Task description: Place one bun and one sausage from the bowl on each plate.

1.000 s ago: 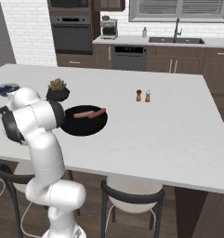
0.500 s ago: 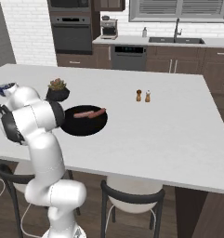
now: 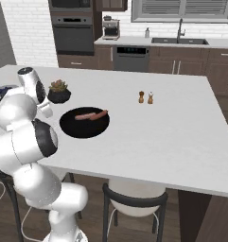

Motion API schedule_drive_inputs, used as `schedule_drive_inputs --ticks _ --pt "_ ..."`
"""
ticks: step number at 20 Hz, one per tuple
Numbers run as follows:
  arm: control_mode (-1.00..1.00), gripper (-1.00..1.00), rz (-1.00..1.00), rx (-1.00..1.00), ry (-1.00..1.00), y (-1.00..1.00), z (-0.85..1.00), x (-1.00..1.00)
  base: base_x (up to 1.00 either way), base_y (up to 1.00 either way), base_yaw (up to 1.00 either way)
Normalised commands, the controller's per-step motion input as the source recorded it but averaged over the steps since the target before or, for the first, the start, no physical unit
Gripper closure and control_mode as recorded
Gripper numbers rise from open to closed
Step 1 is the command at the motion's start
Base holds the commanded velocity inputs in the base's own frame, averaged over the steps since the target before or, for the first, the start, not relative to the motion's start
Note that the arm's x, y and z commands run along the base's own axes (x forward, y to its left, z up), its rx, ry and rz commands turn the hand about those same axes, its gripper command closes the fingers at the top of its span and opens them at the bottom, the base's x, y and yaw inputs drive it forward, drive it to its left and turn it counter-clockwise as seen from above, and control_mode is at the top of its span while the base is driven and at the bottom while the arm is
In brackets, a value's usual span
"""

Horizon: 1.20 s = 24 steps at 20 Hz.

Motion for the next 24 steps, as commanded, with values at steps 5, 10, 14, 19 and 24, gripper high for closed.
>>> schedule_drive_inputs --ticks 5,10,14,19,24 --pt "-1.0 -1.0 -0.03 0.11 0.03 -1.0 0.05 0.45 0.0 0.0 0.0" --pt "-1.0 -1.0 0.03 0.0 0.07 -0.46 -0.31 0.78 0.0 0.0 0.0" --pt "-1.0 -1.0 0.04 -0.01 0.03 0.04 -0.33 0.27 0.0 0.0 0.0" --pt "-1.0 -1.0 -0.01 0.0 0.0 0.0 -0.31 0.59 0.0 0.0 0.0" --pt "-1.0 -1.0 -0.04 -0.03 0.0 0.0 -0.36 0.39 0.0 0.0 0.0"
